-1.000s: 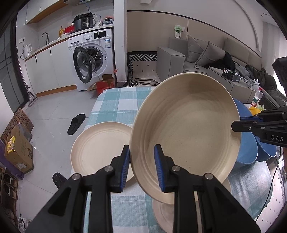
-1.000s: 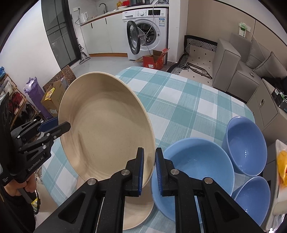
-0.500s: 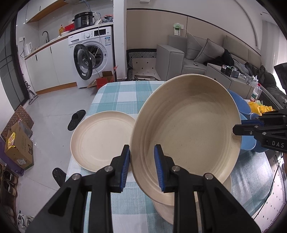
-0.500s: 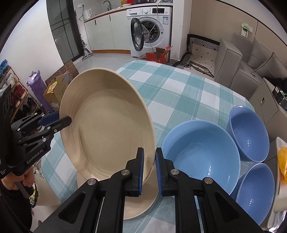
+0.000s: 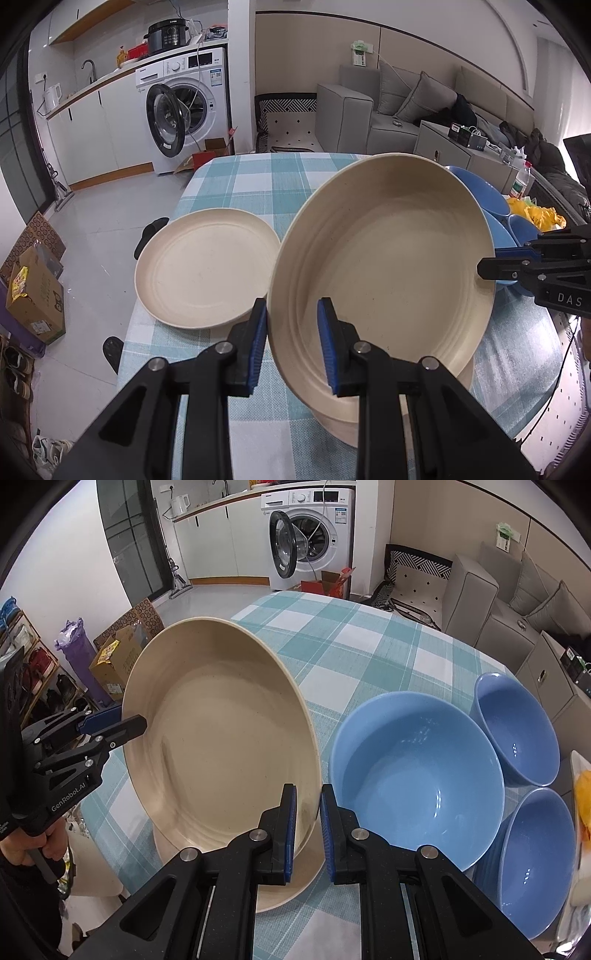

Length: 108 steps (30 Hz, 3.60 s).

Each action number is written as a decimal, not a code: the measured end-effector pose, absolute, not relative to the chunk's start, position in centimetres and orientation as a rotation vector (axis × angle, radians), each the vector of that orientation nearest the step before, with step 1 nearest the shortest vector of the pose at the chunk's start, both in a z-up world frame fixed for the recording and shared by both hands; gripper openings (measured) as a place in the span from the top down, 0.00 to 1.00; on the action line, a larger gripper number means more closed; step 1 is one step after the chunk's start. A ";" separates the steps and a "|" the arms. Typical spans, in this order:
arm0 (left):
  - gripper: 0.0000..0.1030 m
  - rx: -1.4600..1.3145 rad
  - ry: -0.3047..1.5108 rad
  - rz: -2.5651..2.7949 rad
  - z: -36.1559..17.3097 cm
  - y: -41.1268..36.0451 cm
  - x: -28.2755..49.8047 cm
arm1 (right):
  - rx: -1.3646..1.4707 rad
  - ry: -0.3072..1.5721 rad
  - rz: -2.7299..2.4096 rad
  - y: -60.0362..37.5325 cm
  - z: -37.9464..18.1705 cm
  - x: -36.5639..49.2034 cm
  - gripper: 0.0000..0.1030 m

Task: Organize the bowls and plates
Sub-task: 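Lower the cream plate onto the tablecloth and open both grippers, then withdraw both grippers and move them to another cream plate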

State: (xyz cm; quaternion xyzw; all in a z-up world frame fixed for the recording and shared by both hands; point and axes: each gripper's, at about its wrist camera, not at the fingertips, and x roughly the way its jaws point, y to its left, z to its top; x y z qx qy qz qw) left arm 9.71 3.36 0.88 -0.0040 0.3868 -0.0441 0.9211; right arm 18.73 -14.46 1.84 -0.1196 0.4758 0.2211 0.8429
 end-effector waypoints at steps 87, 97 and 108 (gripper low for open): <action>0.37 0.082 0.896 -0.196 -3.1 2.3 9.8 | -0.499 1.051 0.487 -11.9 -5.3 15.2 0.31; 0.01 -0.029 0.826 -0.121 -0.7 5.5 8.9 | -0.308 0.964 0.570 -12.0 -1.0 15.6 0.02; 0.00 -0.098 0.783 -0.011 0.4 9.3 8.7 | -0.124 0.900 0.588 -12.0 3.0 17.9 0.01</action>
